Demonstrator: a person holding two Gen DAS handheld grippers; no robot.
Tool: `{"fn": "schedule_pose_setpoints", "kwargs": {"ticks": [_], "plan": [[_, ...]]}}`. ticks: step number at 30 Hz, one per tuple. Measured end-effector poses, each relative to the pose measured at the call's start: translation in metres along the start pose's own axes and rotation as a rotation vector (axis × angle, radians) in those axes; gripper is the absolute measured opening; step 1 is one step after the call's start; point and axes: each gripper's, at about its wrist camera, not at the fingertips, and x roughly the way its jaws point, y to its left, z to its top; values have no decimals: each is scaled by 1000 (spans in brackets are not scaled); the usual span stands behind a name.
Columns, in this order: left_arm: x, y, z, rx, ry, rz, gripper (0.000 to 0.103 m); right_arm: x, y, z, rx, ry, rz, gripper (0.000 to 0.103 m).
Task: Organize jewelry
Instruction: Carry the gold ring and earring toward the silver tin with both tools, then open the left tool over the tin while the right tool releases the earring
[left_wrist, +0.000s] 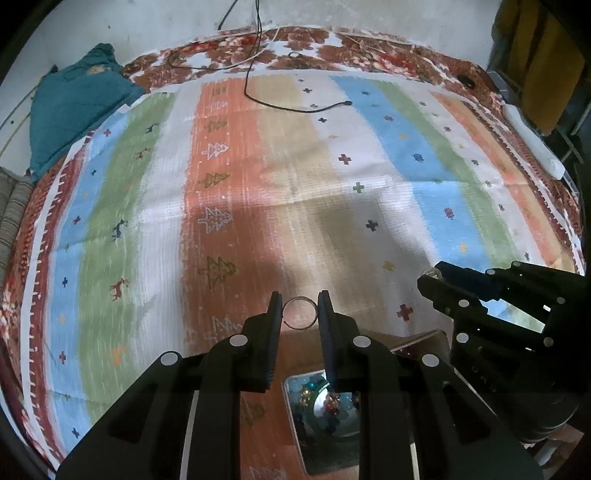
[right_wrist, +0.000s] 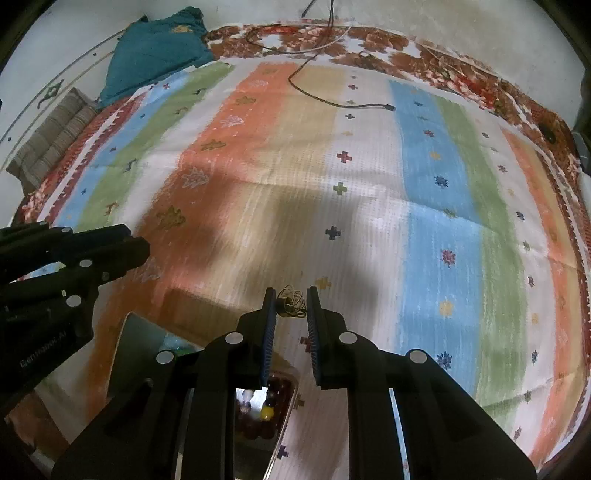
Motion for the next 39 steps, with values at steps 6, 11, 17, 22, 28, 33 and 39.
{"fn": "schedule_pose_setpoints", "kwargs": {"ticks": [6,11,17,22,28,33,39], "plan": [[-13,-5,-10,1,-24,-14,19,-9,4,-9,-6,-8,4,17],[-24,-8,-19,6,-44,-25,19,-17,6,-18,-7,-14,19,17],[-36,-10,-32,12,-62,-35,19,-28,11,-30,-12,-23,32,17],[-44,-9,-40,8,-73,-44,19,-38,18,-39,-21,-37,41,17],[-54,-11,-50,16,-91,-54,19,-48,24,-50,-33,-48,60,17],[-57,-13,-54,7,-101,-58,19,-46,28,-53,-29,-39,67,17],[-58,-7,-52,-24,-99,-54,24,-48,22,-52,0,-46,60,33]]}}
